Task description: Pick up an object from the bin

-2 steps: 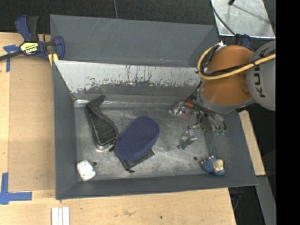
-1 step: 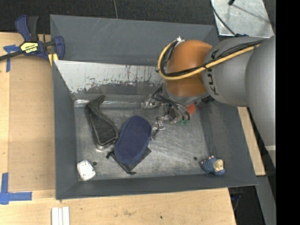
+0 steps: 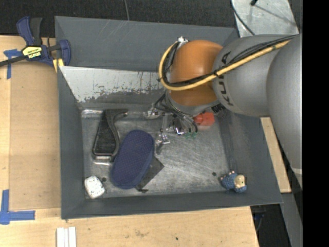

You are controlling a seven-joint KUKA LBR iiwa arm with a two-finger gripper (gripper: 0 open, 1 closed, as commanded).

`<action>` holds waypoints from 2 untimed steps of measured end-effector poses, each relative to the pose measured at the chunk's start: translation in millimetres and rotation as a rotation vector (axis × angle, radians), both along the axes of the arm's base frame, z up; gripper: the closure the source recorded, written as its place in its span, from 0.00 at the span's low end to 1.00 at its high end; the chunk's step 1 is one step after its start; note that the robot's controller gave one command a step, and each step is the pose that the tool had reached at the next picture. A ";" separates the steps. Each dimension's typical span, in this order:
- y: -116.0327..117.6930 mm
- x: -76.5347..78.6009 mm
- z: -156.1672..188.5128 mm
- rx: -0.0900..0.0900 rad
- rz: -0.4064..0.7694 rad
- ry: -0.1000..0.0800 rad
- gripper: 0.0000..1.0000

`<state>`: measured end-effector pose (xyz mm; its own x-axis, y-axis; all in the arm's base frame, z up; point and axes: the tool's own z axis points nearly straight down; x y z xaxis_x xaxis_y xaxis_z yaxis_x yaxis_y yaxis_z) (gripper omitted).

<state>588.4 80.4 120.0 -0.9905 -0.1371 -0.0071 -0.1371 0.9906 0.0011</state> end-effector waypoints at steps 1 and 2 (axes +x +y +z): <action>16.0 5.5 -46.0 -0.007 0.021 0.002 0.00; 17.1 7.0 -42.0 -0.004 0.020 -0.003 1.00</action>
Offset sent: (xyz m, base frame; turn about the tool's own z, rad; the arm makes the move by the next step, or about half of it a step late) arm 0.0019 0.0191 -0.0500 -0.0187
